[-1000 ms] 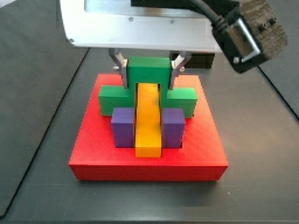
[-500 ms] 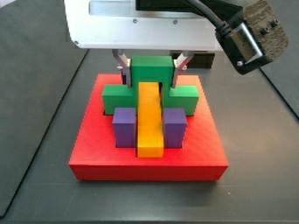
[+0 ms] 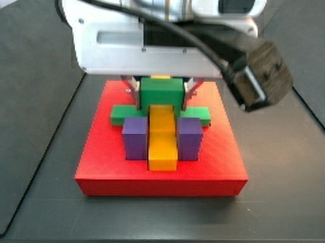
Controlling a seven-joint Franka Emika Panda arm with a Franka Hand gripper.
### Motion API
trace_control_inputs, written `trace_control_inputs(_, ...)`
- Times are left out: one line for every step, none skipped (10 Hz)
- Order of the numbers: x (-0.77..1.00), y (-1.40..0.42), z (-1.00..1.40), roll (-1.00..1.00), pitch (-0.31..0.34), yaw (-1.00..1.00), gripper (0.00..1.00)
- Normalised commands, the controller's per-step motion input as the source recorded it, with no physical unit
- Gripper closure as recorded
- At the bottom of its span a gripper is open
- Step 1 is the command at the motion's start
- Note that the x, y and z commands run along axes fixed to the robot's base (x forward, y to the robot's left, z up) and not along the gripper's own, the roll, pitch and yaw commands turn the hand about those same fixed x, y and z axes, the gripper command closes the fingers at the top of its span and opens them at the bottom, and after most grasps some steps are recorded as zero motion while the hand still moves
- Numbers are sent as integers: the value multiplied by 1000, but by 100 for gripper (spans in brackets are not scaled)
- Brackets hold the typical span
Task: Pick up the green object. Move up. Move to above the board. Insert the green object.
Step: Insert the green object.
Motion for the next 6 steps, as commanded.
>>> trace_control_inputs(26, -34, -514, 71, 6, 0, 100)
trace_control_inputs(117, 0, -563, 91, 21, 0, 100)
trace_control_inputs(166, 0, -657, 64, 37, 0, 100)
trace_control_inputs(131, 0, -671, 34, 43, 0, 100)
trace_control_inputs(0, 0, -300, -47, 84, 0, 100)
trace_control_inputs(-66, 0, -243, -13, 77, 0, 100)
